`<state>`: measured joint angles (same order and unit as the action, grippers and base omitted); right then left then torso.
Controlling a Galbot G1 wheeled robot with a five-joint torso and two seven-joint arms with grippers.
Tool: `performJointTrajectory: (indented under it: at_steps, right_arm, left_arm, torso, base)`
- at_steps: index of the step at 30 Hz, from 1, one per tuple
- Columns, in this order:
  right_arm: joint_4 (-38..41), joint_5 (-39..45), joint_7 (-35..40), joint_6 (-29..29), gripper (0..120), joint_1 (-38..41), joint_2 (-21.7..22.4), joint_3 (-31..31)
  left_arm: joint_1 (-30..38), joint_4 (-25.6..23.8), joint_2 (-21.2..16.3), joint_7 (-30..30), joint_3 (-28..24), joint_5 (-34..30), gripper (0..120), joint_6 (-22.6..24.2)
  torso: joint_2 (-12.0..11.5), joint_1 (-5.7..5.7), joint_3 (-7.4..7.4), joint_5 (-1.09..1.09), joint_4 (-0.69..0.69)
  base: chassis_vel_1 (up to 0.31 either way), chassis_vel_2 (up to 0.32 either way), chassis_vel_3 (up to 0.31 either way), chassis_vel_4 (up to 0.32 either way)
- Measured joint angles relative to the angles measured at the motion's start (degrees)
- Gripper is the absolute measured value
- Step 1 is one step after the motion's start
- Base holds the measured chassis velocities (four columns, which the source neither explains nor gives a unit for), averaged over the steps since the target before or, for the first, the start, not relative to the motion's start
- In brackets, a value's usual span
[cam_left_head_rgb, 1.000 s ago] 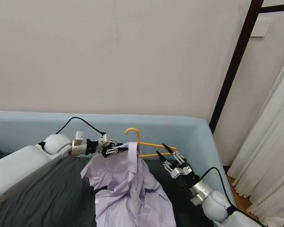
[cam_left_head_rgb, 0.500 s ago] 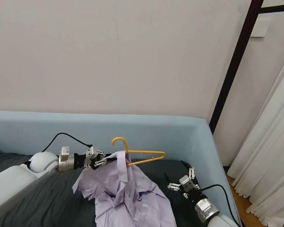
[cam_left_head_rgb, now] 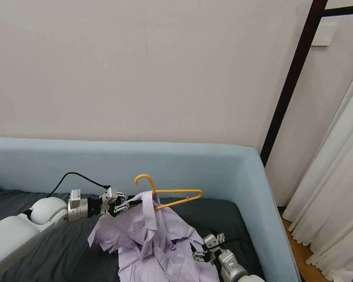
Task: Pick up the clothes from the sofa and hang them on the clothes hanger.
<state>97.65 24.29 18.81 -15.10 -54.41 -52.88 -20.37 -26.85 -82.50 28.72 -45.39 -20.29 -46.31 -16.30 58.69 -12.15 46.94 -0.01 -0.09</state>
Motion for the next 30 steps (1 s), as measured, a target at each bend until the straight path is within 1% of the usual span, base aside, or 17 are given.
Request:
performJointTrajectory:
  at_steps: [5,9,12,17,23,25,26,27,28,30]
  right_arm:
    - [-1.65,0.58,1.19,-0.70,100,0.69,-2.14,-1.85]
    - [-3.50,0.33,2.38,-1.64,100,1.95,-4.91,-3.73]
    - [-4.47,0.58,2.82,-2.17,100,2.97,-6.07,-4.35]
    - [-5.24,4.89,3.86,-3.87,100,5.18,-7.46,-5.67]
    - [-8.64,4.72,3.90,-4.00,100,7.31,-9.71,-8.22]
    - [-10.95,2.45,3.89,-4.00,95,8.17,-11.09,-9.02]
    - [-12.86,0.02,3.71,-3.74,91,8.65,-11.75,-9.38]
    - [-12.86,0.02,3.71,-3.74,91,8.65,-11.75,-9.38]
    - [-14.40,-1.62,3.57,-3.39,88,9.08,-12.25,-9.73]
    - [-16.32,-2.84,3.64,-3.39,78,9.83,-13.11,-10.35]
  left_arm:
    - [-0.26,-0.11,-0.16,0.07,0.14,-0.11,7,0.08]
    - [-0.43,-0.52,-0.12,0.22,0.13,-0.14,7,0.31]
    - [-0.47,-0.80,0.02,0.31,0.06,-0.15,7,0.48]
    - [-0.65,-1.19,0.01,0.37,0.19,-0.15,7,0.61]
    - [-1.83,-1.64,-0.33,0.29,1.67,-0.15,7,0.64]
    - [-2.55,-1.89,-0.58,0.21,2.64,-0.14,7,0.65]
    - [-2.87,-2.00,-0.81,0.16,3.01,-0.14,7,0.65]
    - [-2.87,-2.00,-0.81,0.16,3.01,-0.14,7,0.65]
    - [-3.06,-2.05,-0.96,0.10,3.18,-0.13,7,0.66]
    - [-3.37,-2.19,-1.13,0.00,3.55,-0.12,7,0.66]
  torso:
    - [0.00,0.00,0.00,0.00,0.00]
    - [0.00,0.00,0.00,0.00,0.00]
    - [0.00,0.01,0.00,0.00,0.00]
    - [0.00,0.00,0.00,-0.01,0.00]
    - [0.00,0.00,0.00,-0.01,0.00]
    - [0.00,0.00,0.00,0.00,0.00]
    - [0.00,0.00,0.00,0.00,0.02]
    - [0.00,0.00,0.00,0.00,0.02]
    - [0.00,0.00,0.00,0.00,0.02]
    - [0.00,0.00,0.00,0.00,0.00]
  base:
    - [0.000,0.000,0.000,0.000]
    - [0.000,0.000,0.000,0.000]
    - [0.000,0.000,0.000,0.000]
    - [0.000,0.000,0.000,0.000]
    - [0.000,0.000,0.000,0.000]
    - [0.000,0.000,0.000,0.000]
    - [0.000,0.000,0.000,0.000]
    - [0.000,0.000,0.000,0.000]
    - [0.000,0.000,0.000,0.000]
    - [0.000,0.000,0.000,0.000]
